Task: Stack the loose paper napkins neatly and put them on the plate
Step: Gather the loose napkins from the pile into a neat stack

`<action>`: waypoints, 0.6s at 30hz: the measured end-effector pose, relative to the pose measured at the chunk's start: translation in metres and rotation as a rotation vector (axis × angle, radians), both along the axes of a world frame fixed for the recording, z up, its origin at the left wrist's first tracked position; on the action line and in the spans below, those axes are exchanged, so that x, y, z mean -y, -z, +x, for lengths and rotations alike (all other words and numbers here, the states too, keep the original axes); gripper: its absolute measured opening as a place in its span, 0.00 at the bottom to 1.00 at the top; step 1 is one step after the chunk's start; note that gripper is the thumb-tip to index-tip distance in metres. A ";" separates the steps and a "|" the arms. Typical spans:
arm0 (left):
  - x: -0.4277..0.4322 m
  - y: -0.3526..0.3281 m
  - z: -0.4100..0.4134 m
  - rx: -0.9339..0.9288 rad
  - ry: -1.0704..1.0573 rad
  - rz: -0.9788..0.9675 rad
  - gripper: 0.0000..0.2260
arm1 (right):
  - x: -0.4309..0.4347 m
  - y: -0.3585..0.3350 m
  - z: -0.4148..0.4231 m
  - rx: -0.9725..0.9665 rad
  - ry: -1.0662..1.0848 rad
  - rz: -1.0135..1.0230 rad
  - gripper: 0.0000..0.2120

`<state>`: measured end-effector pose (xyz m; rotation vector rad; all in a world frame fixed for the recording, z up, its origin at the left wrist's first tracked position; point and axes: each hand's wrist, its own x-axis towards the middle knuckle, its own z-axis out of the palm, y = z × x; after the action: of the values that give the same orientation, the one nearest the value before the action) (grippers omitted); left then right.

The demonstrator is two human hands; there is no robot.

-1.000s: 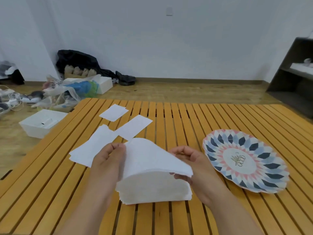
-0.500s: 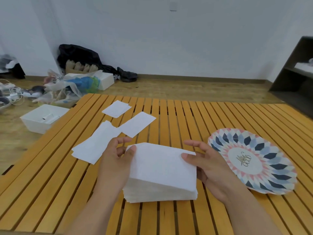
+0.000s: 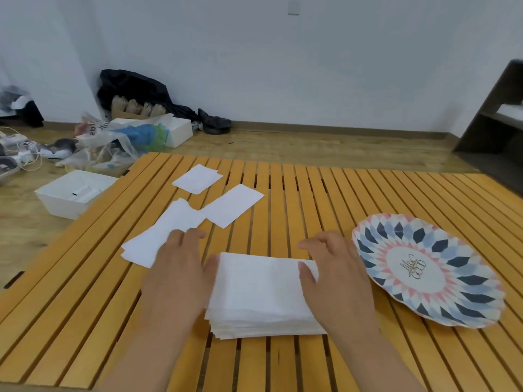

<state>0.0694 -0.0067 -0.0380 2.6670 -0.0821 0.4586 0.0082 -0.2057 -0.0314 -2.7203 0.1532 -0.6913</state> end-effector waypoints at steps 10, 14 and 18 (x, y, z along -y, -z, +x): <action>-0.067 0.049 0.028 -0.025 -0.128 0.128 0.07 | -0.023 0.004 -0.003 -0.233 -0.258 -0.018 0.16; -0.068 0.043 0.032 0.044 -0.155 0.105 0.05 | -0.020 0.003 -0.003 -0.251 -0.273 -0.013 0.16; -0.063 0.021 0.031 0.095 -0.271 -0.012 0.08 | -0.018 0.003 -0.001 -0.266 -0.278 0.020 0.15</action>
<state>0.1004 0.0564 -0.0593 2.6544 0.2561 0.6679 0.0072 -0.1878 -0.0345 -2.7283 -0.1540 -0.2475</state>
